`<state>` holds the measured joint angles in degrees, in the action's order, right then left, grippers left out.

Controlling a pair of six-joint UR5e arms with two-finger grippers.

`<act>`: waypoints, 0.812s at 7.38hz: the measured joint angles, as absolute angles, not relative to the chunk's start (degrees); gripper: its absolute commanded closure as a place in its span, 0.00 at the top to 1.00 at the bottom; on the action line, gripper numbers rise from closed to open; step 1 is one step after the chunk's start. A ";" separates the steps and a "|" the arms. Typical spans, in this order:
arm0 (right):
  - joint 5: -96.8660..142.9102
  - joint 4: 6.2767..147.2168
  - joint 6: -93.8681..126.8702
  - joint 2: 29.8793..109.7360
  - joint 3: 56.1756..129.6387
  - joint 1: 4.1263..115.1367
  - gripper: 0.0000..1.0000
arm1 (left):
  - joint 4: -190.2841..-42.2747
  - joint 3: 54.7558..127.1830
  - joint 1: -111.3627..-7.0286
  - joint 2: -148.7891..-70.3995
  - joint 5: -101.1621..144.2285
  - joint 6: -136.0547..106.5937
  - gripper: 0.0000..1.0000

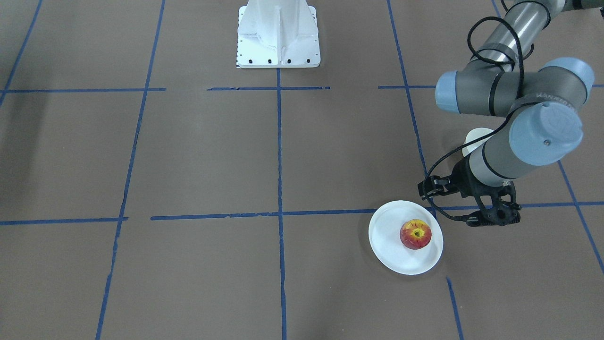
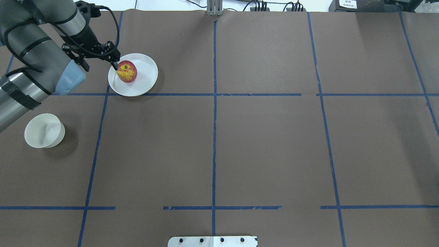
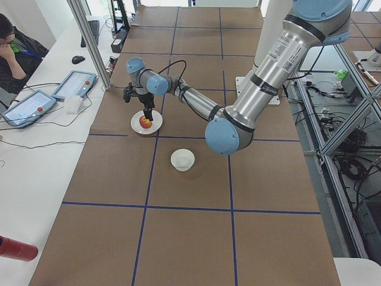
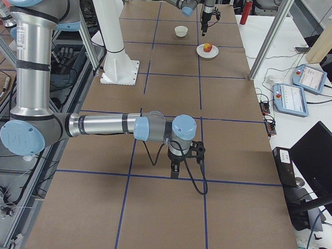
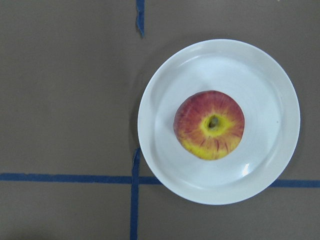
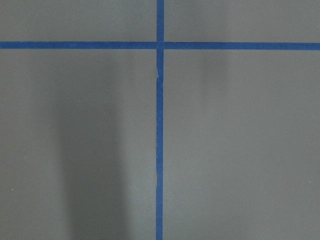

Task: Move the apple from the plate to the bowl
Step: 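Reach the left gripper down over the apple on the white plate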

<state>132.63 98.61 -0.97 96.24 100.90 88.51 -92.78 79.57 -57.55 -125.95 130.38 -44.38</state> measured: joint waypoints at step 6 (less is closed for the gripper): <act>132.63 98.61 -0.96 96.24 100.90 88.56 1.00 | -107.49 62.74 -53.93 -132.70 127.02 -51.16 1.00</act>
<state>132.63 98.61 -0.96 96.24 100.90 88.56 -107.49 62.74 -53.93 -132.70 127.02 -51.16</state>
